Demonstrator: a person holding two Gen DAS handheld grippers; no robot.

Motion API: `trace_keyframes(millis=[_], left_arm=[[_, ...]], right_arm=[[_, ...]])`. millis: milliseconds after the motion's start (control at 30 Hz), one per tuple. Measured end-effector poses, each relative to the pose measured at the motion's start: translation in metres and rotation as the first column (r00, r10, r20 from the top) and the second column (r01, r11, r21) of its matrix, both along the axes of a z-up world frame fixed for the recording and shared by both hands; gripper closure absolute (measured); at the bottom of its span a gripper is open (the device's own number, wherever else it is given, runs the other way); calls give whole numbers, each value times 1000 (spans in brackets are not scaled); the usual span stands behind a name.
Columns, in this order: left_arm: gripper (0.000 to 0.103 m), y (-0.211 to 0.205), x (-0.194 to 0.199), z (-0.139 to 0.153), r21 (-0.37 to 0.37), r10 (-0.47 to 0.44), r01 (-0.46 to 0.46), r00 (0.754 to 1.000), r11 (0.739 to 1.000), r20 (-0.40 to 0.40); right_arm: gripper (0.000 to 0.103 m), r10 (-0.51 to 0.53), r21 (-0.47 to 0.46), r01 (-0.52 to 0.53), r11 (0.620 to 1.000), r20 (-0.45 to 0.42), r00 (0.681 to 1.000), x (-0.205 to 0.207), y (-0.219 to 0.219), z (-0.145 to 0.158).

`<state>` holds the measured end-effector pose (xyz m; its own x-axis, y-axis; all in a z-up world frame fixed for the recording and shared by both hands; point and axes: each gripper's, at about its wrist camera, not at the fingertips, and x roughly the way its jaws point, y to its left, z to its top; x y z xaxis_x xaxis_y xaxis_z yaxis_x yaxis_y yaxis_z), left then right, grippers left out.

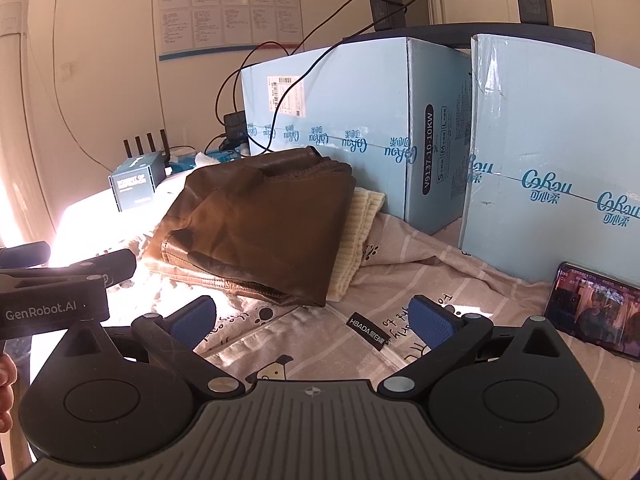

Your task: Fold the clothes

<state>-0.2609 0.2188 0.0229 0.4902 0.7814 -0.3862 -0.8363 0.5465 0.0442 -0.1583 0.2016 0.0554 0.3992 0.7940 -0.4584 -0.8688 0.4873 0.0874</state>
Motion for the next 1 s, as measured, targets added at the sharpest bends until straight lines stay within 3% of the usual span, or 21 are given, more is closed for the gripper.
trace_keyframes(millis=[1000], left_arm=[[0, 2, 6, -10, -22, -13, 12, 1000, 1000, -17]], right_arm=[[0, -15, -18, 16, 1000, 47, 999, 1, 3, -4]])
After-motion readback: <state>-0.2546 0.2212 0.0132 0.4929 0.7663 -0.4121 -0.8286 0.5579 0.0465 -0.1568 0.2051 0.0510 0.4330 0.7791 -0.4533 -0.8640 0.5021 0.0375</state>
